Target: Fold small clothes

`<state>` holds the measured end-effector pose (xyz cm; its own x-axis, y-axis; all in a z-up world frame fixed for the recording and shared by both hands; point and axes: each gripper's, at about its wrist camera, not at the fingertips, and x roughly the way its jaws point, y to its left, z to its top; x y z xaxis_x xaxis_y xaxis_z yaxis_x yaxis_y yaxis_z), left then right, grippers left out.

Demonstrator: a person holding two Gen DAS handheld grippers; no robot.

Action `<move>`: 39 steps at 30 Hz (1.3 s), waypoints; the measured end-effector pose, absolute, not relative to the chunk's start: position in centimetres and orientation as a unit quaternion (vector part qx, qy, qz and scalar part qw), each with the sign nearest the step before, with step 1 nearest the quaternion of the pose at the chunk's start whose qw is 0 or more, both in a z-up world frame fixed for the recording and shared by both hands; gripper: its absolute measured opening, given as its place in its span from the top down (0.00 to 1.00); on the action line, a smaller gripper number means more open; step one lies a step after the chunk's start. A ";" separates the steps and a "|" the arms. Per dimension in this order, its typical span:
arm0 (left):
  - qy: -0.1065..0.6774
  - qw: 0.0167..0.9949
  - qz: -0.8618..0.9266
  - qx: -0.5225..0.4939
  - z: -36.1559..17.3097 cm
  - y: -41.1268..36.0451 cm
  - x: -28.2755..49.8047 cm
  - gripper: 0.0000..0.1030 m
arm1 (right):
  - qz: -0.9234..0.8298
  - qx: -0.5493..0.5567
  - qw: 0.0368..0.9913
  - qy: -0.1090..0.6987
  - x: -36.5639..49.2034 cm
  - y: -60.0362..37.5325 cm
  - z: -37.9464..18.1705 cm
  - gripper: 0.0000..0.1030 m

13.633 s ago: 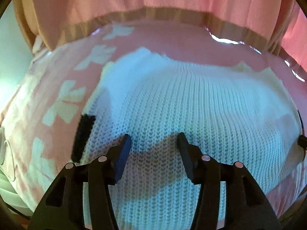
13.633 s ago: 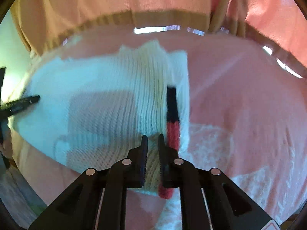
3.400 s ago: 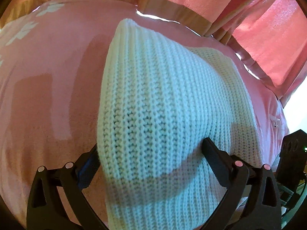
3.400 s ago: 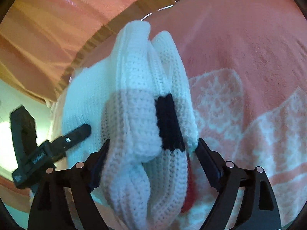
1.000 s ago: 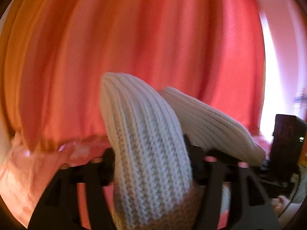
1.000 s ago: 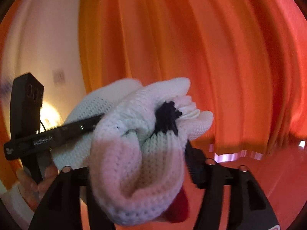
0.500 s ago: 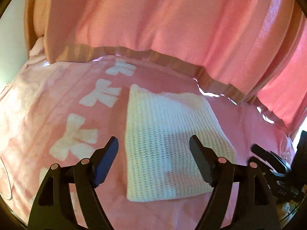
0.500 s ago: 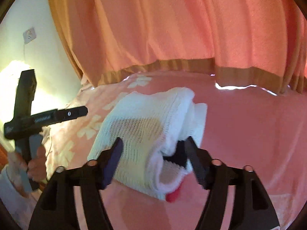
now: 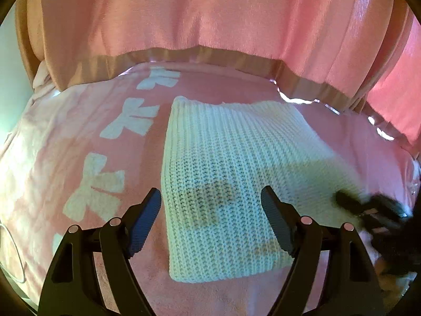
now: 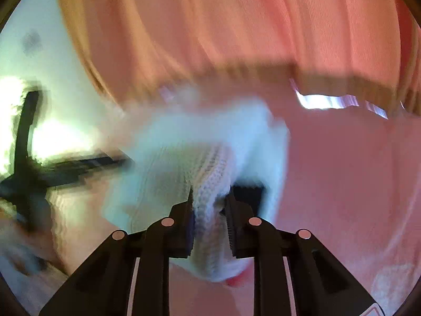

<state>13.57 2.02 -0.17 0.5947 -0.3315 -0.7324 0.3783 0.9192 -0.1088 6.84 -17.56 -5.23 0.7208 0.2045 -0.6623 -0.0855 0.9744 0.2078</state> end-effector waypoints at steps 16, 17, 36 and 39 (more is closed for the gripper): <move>0.293 0.950 -0.105 0.036 1.6 1.0 7.4 0.08 | -0.079 0.058 0.952 0.289 -2.4 -16.2 -1.8 0.17; 0.293 0.950 -0.102 0.032 1.4 0.9 6.9 0.08 | -0.083 0.061 0.949 0.297 -2.6 -16.4 -2.3 0.17; 0.334 0.936 -0.108 0.040 -3.6 0.5 0.9 0.05 | -0.074 0.067 0.945 0.312 -6.7 -15.7 -5.2 0.17; 0.336 0.935 -0.095 0.052 -4.0 0.5 0.8 0.05 | -0.074 0.066 0.943 0.318 -6.6 -15.4 -5.7 0.17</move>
